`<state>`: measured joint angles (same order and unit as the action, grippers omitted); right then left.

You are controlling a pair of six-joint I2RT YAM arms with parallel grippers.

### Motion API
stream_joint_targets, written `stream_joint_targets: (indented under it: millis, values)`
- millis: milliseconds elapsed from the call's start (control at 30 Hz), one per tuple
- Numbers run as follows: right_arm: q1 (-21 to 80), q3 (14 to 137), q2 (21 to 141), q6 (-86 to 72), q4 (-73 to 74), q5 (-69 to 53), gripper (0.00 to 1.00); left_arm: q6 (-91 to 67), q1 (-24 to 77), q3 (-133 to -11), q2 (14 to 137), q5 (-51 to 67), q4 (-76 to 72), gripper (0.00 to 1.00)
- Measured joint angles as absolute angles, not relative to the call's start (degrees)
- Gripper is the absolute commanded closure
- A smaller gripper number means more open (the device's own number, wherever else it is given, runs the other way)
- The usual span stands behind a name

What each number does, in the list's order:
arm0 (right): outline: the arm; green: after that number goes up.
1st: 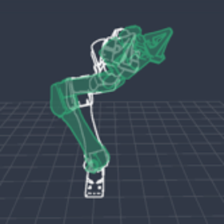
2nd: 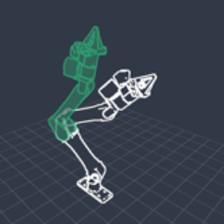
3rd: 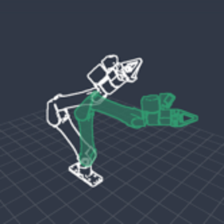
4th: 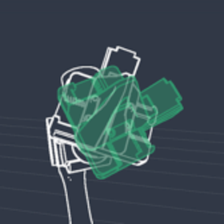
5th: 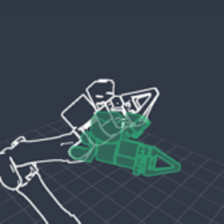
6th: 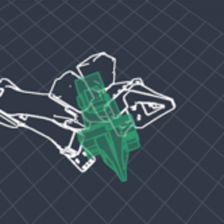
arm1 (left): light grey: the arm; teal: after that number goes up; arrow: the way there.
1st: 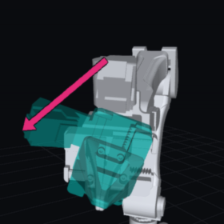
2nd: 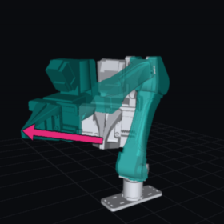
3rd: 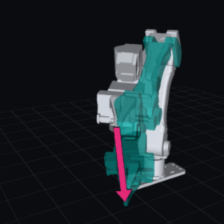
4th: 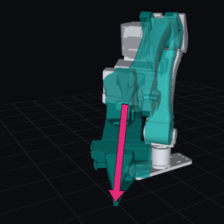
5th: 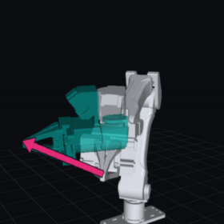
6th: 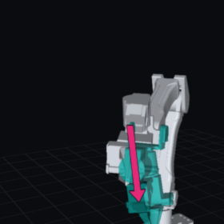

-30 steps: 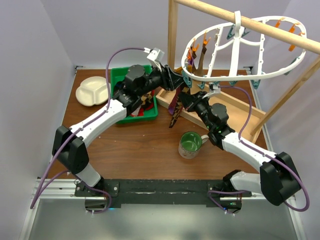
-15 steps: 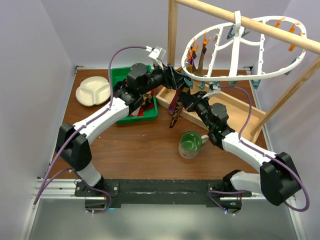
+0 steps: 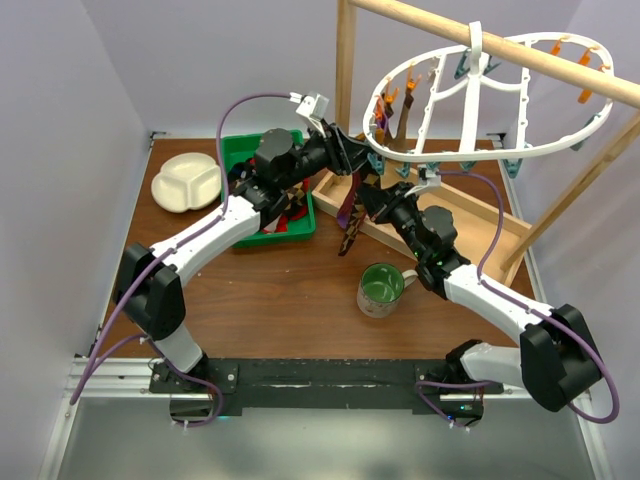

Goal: Remove the socks clipped to the hanger
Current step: Remove the sock from the hanger.

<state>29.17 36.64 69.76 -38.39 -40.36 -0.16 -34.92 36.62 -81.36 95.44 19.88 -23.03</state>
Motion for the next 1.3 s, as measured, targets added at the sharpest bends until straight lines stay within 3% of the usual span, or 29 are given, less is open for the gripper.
stream_joint_targets:
  millis: [233,900,1000,1233,1300]
  values:
    - [29.19,36.64,69.69,-38.48,-39.4,-0.19,1.0,-36.14,36.6,-80.77,95.46,19.81,-25.78,1.0]
    - [29.17,34.09,66.96,-38.65,-36.86,-0.16,1.0,-36.45,36.49,-80.77,95.46,19.94,-26.55,1.0]
    - [29.17,33.85,66.94,-38.65,-36.88,-0.16,1.0,-36.45,36.49,-80.77,95.46,19.94,-26.55,0.92]
    - [29.17,33.28,66.24,-38.65,-36.82,-0.16,1.0,-36.38,36.49,-80.75,95.46,20.01,-26.44,0.47]
    - [29.19,33.28,66.11,-38.65,-36.84,-0.16,1.0,-36.51,36.45,-80.51,95.46,20.16,-26.35,0.42]
